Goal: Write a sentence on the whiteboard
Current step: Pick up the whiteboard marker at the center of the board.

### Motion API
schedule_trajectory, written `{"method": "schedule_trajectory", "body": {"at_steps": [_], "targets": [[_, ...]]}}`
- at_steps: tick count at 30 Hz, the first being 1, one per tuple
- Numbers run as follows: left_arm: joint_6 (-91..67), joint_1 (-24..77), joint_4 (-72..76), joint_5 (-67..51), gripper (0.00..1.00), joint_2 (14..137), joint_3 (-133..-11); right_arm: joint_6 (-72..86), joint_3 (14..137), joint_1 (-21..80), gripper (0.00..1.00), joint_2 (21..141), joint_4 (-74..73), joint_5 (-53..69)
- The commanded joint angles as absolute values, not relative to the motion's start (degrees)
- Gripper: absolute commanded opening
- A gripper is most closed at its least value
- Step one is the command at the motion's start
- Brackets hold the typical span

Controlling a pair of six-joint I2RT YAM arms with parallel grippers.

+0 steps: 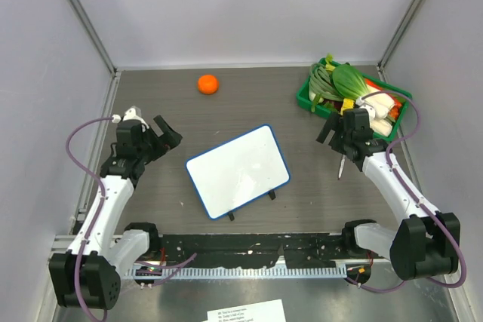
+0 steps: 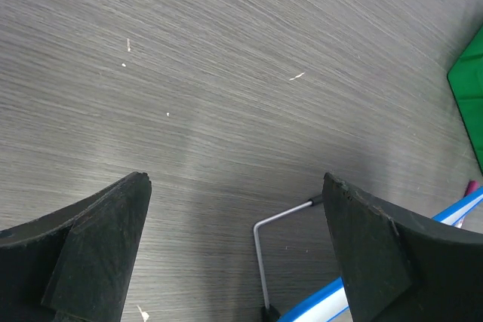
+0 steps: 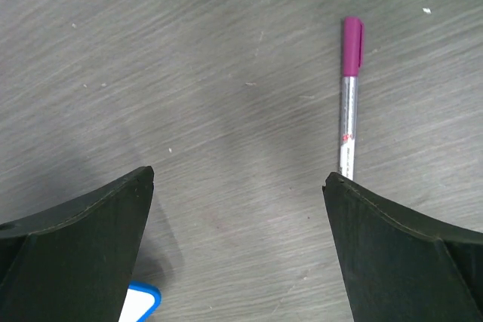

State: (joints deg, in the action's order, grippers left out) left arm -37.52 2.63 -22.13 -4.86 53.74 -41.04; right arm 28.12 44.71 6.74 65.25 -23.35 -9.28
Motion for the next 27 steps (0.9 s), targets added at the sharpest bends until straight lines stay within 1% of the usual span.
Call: {"method": "schedule_trajectory", "body": {"at_steps": [1,4,8,12,17,19,20,23,24,25,27], "targets": [[-39.19,2.46,-19.43,-7.38,1.00,53.52,-40.78,29.70,45.44,6.59,0.99,65.12,-28.47,-12.11],[-40.78,2.46,-18.90,-9.57,1.00,57.03,-41.04,29.79,45.53,6.50,1.00,65.83,-32.15,-15.63],[-41.57,2.46,-17.14,-13.00,1.00,61.42,-41.31,30.50,45.88,4.93,0.97,68.46,-36.46,-17.58],[-42.10,2.46,-15.74,-15.99,1.00,64.51,-42.36,29.00,46.05,-0.86,0.94,71.36,-36.83,-17.85],[-42.01,2.37,-15.47,-16.61,1.00,66.27,-42.98,27.95,46.93,-2.28,0.91,76.37,-34.73,-17.40],[-42.01,2.46,-15.03,-17.05,1.00,66.62,-42.98,28.56,47.02,-2.29,0.85,77.86,-32.97,-16.00],[-42.10,2.37,-14.86,-17.22,1.00,66.71,-43.07,29.00,47.11,-2.29,0.79,78.83,-32.35,-15.65],[-42.28,2.37,-14.50,-18.10,1.00,67.15,-43.59,29.79,47.55,-2.29,0.79,81.38,-29.63,-14.77],[-42.54,2.46,-14.33,-18.54,1.00,67.32,-43.77,30.23,47.90,-2.29,0.77,82.78,-29.27,-14.68],[-42.71,2.46,-14.24,-19.07,1.00,67.50,-44.03,29.97,48.16,-2.29,0.64,83.49,-28.31,-14.24],[-42.98,2.46,-14.06,-19.77,1.00,67.41,-44.47,30.32,48.43,-2.29,0.61,85.86,-27.86,-14.59]]}}
